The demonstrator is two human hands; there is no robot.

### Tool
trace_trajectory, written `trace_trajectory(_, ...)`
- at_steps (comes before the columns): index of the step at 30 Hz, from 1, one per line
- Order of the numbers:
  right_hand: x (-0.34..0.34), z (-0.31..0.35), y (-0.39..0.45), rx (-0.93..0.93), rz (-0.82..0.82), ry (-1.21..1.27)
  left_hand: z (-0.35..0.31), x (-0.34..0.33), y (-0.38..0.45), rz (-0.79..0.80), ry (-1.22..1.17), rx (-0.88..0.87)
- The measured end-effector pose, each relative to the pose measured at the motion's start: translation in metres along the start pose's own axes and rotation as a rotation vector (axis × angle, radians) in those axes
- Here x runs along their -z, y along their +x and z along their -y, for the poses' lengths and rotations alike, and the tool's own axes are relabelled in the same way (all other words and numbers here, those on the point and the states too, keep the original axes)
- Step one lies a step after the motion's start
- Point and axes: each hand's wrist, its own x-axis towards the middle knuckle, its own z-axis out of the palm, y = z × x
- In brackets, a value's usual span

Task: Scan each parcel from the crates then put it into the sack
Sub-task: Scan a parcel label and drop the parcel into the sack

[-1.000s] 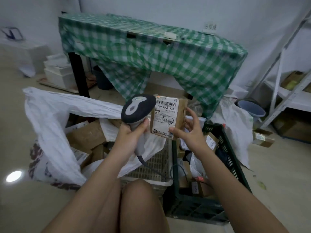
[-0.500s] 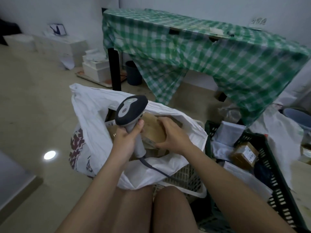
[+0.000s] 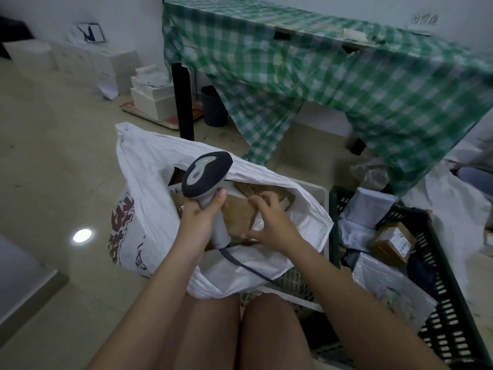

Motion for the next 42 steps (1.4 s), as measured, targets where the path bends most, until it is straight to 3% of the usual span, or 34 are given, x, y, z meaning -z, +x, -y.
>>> trace_trajectory(2,-0.008,0.002,-0.001,0.016,-0.091,0.007,-0.001,-0.002,-0.002,-0.003,-0.013,0.004)
trace_trajectory(5,-0.006,0.005,-0.006,0.062,0.058,0.127,-0.002,-0.003,-0.005,0.024,-0.001,-0.008)
trace_trajectory(7,0.006,-0.003,-0.008,0.062,-0.15,0.082,-0.003,-0.005,-0.006,0.028,-0.002,-0.007)
trace_trajectory(9,0.023,-0.016,-0.01,-0.138,-0.446,-0.111,-0.004,-0.006,-0.005,0.035,-0.003,-0.004)
trace_trajectory(10,0.032,-0.027,-0.01,-0.318,-0.475,-0.164,-0.004,-0.007,-0.005,0.034,0.001,-0.003)
trace_trajectory(12,0.042,-0.051,-0.013,-0.629,-0.315,-0.15,-0.004,-0.01,-0.005,0.032,-0.001,0.002)
trace_trajectory(14,0.041,-0.068,-0.018,-0.76,-0.132,-0.038,-0.003,-0.014,-0.004,0.04,-0.008,0.005)
trace_trajectory(17,0.047,-0.069,-0.016,-0.699,-0.182,0.009,-0.006,-0.021,-0.002,0.05,0.021,0.008)
trace_trajectory(22,0.114,-0.042,0.025,-0.504,-0.613,0.167,-0.011,-0.034,-0.003,0.073,-0.014,0.059)
trace_trajectory(26,0.141,-0.039,0.025,-0.416,-0.416,0.164,-0.016,-0.053,-0.006,0.097,0.001,0.025)
trace_trajectory(29,0.134,-0.049,-0.002,-0.389,-0.357,0.523,-0.017,-0.071,-0.014,0.151,0.052,0.008)
trace_trajectory(31,0.129,-0.06,-0.025,-0.421,-0.369,0.743,-0.015,-0.084,-0.02,0.205,0.054,0.012)
trace_trajectory(34,0.123,-0.088,-0.067,-0.51,-0.432,0.839,-0.009,-0.109,-0.029,0.303,0.025,0.016)
trace_trajectory(42,0.121,-0.197,-0.184,-0.836,-0.58,0.607,0.036,-0.203,-0.053,0.511,0.051,0.055)
